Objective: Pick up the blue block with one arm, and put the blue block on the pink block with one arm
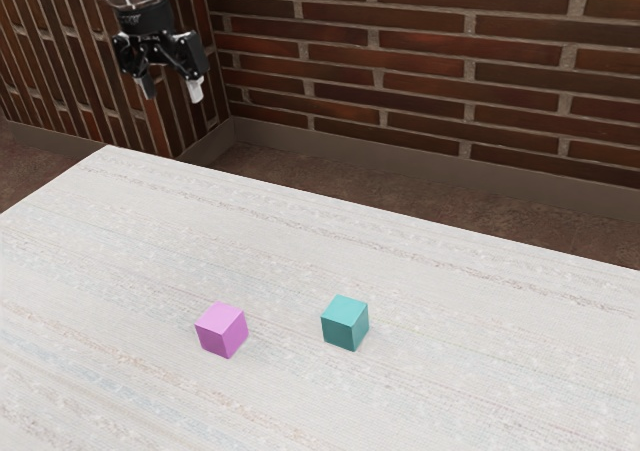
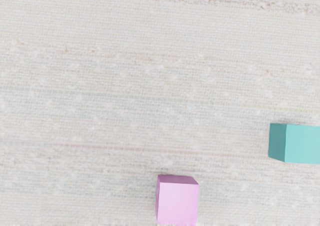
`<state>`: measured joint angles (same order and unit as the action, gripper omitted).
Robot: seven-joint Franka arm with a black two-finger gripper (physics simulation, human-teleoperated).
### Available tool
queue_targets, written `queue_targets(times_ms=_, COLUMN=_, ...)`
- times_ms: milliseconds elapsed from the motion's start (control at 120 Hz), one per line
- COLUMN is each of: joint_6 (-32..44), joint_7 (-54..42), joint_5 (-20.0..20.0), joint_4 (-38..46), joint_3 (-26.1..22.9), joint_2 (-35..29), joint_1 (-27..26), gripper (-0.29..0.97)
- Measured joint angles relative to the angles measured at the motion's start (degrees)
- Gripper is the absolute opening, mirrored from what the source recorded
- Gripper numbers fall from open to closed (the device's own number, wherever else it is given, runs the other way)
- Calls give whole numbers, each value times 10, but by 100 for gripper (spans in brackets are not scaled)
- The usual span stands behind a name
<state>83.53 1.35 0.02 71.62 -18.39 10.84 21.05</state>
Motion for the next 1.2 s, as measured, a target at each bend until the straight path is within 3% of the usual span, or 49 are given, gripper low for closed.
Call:
queue_targets(times_ms=275, joint_6=-13, joint_7=27, joint_5=1, joint_4=-1, joint_3=-2, joint_2=-3, joint_1=1, gripper=68)
queue_targets(times_ms=350, joint_6=-47, joint_7=35, joint_5=1, joint_4=-118, joint_3=-4, joint_2=-18, joint_1=-12, gripper=68)
queue_targets(times_ms=500, joint_6=-75, joint_7=90, joint_5=39, joint_4=-160, joint_3=-12, joint_2=-12, joint_1=-201, gripper=68)
queue_targets(times_ms=583, joint_6=-33, joint_7=128, joint_5=57, joint_4=-44, joint_3=-23, joint_2=-1, joint_1=-250, gripper=68)
queue_targets(times_ms=683, joint_6=46, joint_7=174, joint_5=53, joint_4=123, joint_3=-41, joint_2=0, joint_1=-247, gripper=68)
queue_targets(times_ms=750, joint_6=97, joint_7=190, joint_5=40, joint_4=176, joint_3=-54, joint_2=2, joint_1=-233, gripper=68)
queue_targets(times_ms=892, joint_6=156, joint_7=204, joint_5=39, joint_4=190, joint_3=-58, joint_2=10, joint_1=-232, gripper=68)
queue_targets(times_ms=1200, joint_6=201, joint_7=176, joint_5=30, joint_4=186, joint_3=-58, joint_2=37, joint_1=-196, gripper=68)
